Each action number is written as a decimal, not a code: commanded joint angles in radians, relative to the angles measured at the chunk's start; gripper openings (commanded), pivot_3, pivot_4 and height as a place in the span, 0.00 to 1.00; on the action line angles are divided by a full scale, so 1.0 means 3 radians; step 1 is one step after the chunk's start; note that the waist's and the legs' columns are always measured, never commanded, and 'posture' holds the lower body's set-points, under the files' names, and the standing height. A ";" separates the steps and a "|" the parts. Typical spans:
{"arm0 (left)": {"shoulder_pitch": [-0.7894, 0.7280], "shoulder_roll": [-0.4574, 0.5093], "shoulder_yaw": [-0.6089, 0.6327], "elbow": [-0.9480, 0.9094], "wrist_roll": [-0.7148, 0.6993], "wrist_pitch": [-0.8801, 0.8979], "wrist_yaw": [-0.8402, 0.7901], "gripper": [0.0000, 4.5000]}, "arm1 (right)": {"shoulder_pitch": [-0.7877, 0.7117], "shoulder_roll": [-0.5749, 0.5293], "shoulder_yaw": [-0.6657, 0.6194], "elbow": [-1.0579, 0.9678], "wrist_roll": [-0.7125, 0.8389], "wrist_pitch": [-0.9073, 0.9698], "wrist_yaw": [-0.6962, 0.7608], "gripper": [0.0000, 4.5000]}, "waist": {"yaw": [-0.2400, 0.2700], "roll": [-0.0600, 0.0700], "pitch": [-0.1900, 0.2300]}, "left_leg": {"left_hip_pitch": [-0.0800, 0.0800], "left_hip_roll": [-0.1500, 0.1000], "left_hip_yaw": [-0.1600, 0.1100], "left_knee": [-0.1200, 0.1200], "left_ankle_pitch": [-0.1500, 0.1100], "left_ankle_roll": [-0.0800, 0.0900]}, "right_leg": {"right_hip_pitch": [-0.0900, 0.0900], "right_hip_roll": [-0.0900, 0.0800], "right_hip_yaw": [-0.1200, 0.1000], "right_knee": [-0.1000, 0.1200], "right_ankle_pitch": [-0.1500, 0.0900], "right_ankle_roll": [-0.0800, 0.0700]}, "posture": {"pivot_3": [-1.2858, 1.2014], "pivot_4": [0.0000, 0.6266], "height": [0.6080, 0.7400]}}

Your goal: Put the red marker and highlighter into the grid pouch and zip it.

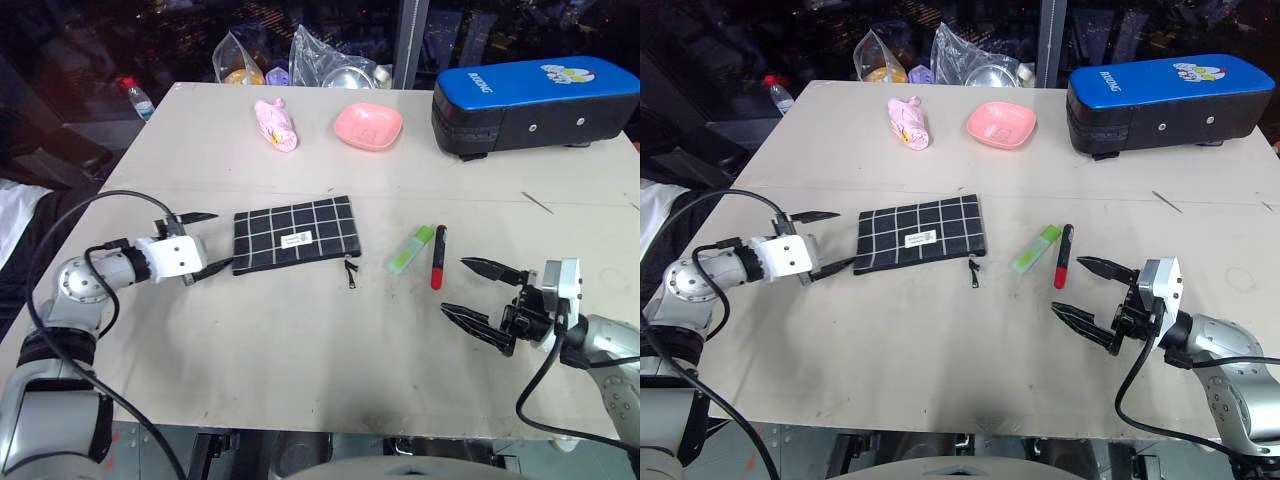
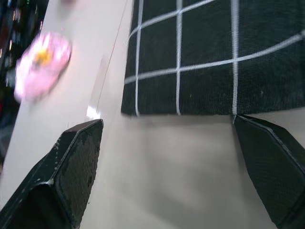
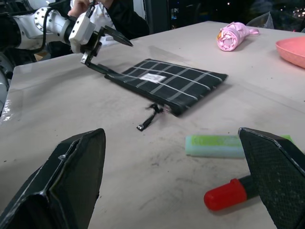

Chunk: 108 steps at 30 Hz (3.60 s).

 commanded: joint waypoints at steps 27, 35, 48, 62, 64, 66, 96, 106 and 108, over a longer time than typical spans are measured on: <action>-0.0044 -0.0629 -0.0524 -0.0506 0.0540 -0.0489 0.0907 0.99 | 0.0162 0.0095 -0.0171 -0.0120 -0.0187 -0.0158 -0.0423 1.00 | -0.0087 -0.0002 0.0000 | -0.0001 0.0000 -0.0003 0.0002 0.0004 -0.0007 | 0.0000 0.0002 0.0001 0.0001 0.0004 0.0006 | 0.52 0.24 0.59; 0.0189 -0.0579 -0.0690 -0.1134 -0.0041 -0.0023 0.0387 0.99 | 0.0263 0.0128 -0.0152 -0.0177 -0.0209 -0.0199 -0.0477 1.00 | -0.0085 -0.0002 0.0000 | 0.0001 0.0002 -0.0011 0.0002 0.0008 -0.0013 | 0.0000 0.0002 0.0005 0.0001 0.0004 0.0006 | 0.52 0.24 0.59; -0.0532 -0.0971 -0.0862 -0.0479 0.1064 0.0146 0.1381 0.99 | 0.0226 0.0150 -0.0130 -0.0217 -0.0256 -0.0196 -0.0582 1.00 | 0.0004 -0.0004 -0.0003 | -0.0001 -0.0005 -0.0009 0.0012 0.0002 -0.0001 | 0.0005 0.0002 0.0001 0.0002 0.0007 0.0012 | 0.52 0.24 0.59; -0.1290 -0.1231 -0.1426 0.0222 0.2271 0.0106 0.3174 0.99 | 0.0128 0.0232 -0.0113 -0.0147 -0.0388 -0.0246 -0.0740 1.00 | -0.0012 -0.0007 -0.0001 | -0.0008 -0.0004 -0.0007 0.0017 0.0005 -0.0005 | 0.0000 0.0002 0.0003 0.0003 0.0007 0.0013 | 0.52 0.24 0.59; -0.1387 -0.1321 -0.1499 0.0367 0.2316 0.0121 0.3287 0.99 | 0.0107 0.0268 -0.0128 -0.0161 -0.0396 -0.0233 -0.0821 1.00 | -0.0012 -0.0008 -0.0001 | -0.0009 -0.0004 -0.0007 0.0018 0.0005 -0.0005 | 0.0000 0.0002 0.0002 0.0003 0.0007 0.0013 | 0.52 0.24 0.59; -0.1465 -0.1396 -0.1554 0.0491 0.2328 0.0132 0.3361 0.99 | 0.0100 0.0290 -0.0136 -0.0179 -0.0386 -0.0226 -0.0866 1.00 | -0.0009 -0.0008 -0.0001 | -0.0012 -0.0004 -0.0010 0.0020 0.0008 -0.0011 | -0.0001 0.0002 -0.0001 0.0003 0.0007 0.0013 | 0.52 0.24 0.59; -0.1737 -0.1944 -0.1501 0.0998 0.1716 0.0168 0.3206 0.01 | 0.0066 0.0429 -0.0016 -0.0160 -0.0624 -0.0239 -0.1208 1.00 | -0.0009 -0.0009 0.0000 | -0.0051 -0.0006 -0.0034 0.0065 0.0007 -0.0010 | -0.0022 -0.0005 -0.0023 0.0037 0.0006 0.0014 | 0.52 0.24 0.59; -0.0491 -0.1731 -0.0890 -0.1003 -0.0018 0.0883 0.1426 0.01 | -0.0867 0.0656 0.0181 0.0404 -0.0888 0.0539 -0.1898 1.00 | -0.0135 -0.0006 0.0001 | -0.0050 -0.0001 -0.0024 0.0069 0.0009 -0.0012 | -0.0037 -0.0005 -0.0006 0.0052 0.0007 0.0012 | 0.52 0.24 0.59; -0.0278 -0.1691 -0.0816 -0.1464 -0.0161 0.1224 0.1306 0.01 | -0.1102 0.0717 0.0186 0.0532 -0.0801 0.0772 -0.1951 1.00 | -0.0131 -0.0006 0.0001 | -0.0051 -0.0001 -0.0024 0.0069 0.0009 -0.0013 | -0.0038 -0.0004 -0.0006 0.0053 0.0007 0.0012 | 0.52 0.24 0.59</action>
